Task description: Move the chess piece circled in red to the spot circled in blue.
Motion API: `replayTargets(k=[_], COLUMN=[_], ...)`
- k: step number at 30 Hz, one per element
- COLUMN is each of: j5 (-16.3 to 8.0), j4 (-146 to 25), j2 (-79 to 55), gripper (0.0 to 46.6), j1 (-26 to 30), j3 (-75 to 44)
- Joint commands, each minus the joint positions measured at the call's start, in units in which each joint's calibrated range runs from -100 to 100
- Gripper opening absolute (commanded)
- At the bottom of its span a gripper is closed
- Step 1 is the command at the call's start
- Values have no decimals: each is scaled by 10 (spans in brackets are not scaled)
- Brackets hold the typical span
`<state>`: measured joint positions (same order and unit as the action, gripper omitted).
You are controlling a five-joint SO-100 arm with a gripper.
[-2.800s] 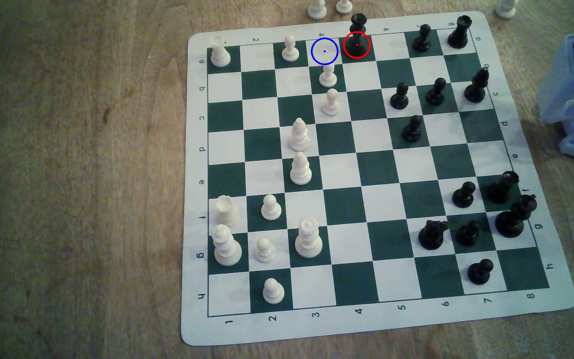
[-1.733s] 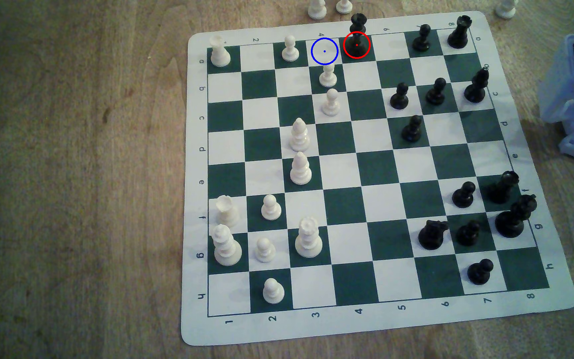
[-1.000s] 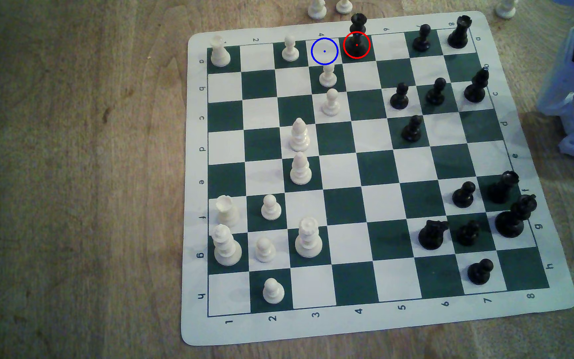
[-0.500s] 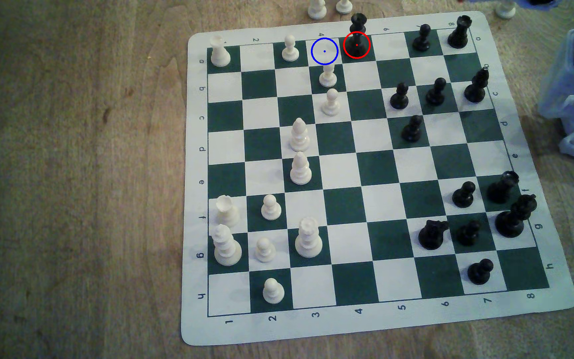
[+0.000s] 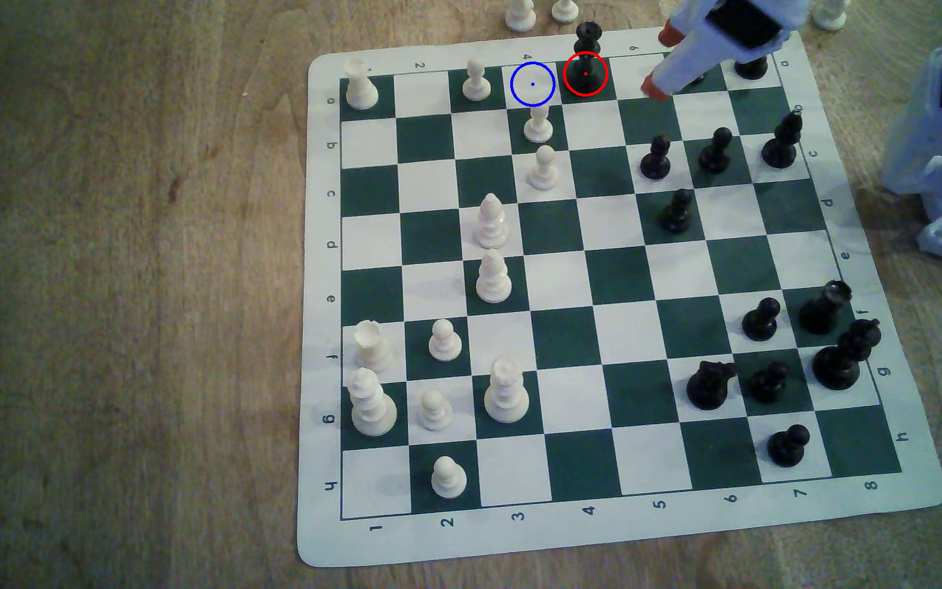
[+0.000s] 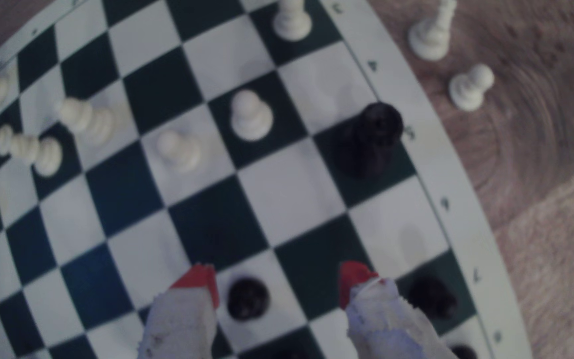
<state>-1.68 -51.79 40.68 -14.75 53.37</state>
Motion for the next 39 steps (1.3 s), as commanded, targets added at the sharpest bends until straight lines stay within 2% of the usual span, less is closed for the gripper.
replayTargets(k=[1,9,13,21,31,39], j5=[4,3,2,3,1,-8], j4=[63,113,131,175,177,185], j2=[-48,-104,-149,-221,-239,-262], gripper=[200,210,198,195,187,163], j1=[-29,-41,-50,-70,-67,-53], j3=[-50,-98,-131,-133,-135,-159])
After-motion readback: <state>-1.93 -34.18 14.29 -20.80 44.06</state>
